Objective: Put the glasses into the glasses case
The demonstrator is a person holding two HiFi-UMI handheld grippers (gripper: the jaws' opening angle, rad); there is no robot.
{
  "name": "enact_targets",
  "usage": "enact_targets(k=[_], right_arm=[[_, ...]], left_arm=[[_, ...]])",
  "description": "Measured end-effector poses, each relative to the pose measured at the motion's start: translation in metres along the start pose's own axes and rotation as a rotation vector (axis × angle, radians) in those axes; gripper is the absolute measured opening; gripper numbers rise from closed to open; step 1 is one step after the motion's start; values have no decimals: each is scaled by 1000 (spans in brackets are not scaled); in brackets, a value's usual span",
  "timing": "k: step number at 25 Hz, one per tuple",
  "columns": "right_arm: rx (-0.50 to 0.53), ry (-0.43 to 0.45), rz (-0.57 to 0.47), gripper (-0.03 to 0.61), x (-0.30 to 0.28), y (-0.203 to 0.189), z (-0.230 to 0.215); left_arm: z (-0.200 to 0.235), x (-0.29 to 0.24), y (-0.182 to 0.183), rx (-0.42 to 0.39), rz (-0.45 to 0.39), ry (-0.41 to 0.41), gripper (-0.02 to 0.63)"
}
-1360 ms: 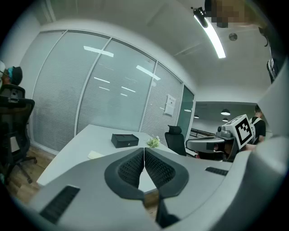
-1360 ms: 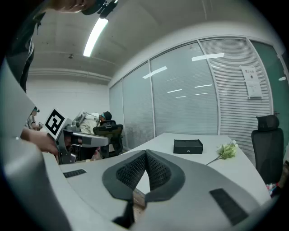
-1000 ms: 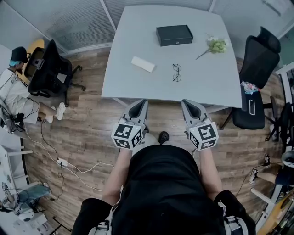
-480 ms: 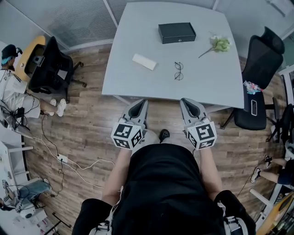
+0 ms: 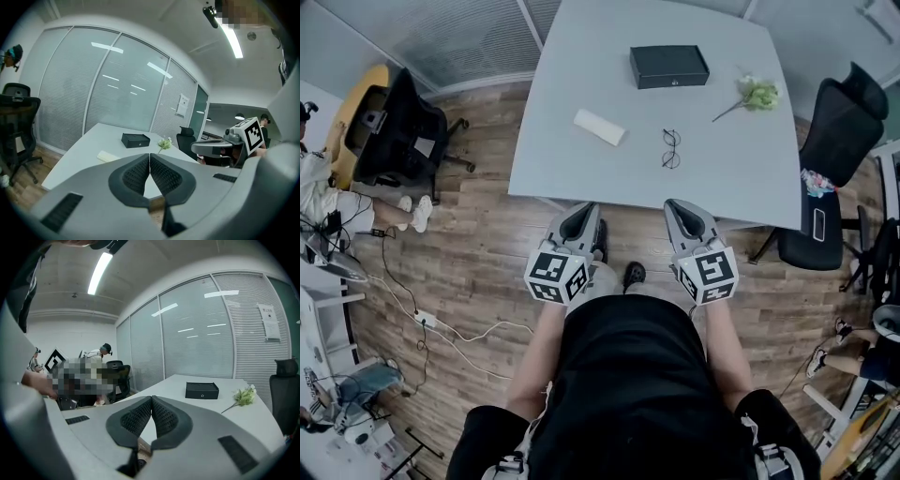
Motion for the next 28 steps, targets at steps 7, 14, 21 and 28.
enact_targets(k=[7, 14, 21, 28], right_arm=[[12, -14, 29, 17, -37, 17, -21], [16, -19, 59, 17, -80, 38, -33], [16, -27, 83, 18, -118, 58, -41], [3, -54, 109, 18, -153, 73, -44]], left_arm=[[30, -26, 14, 4, 30, -19, 23], [66, -57, 38, -8, 55, -42, 23], [100, -82, 60, -12, 76, -61, 23], [136, -102, 82, -32, 90, -103, 23]])
Point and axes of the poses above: the fingertips, and each gripper's own axes: x backward along the fingers, z to its left, y out of its top, the point moved 9 cm from there along x, backward along the fingers, and after that the axes turned 12 degrees about z, right-handed, at the moved point
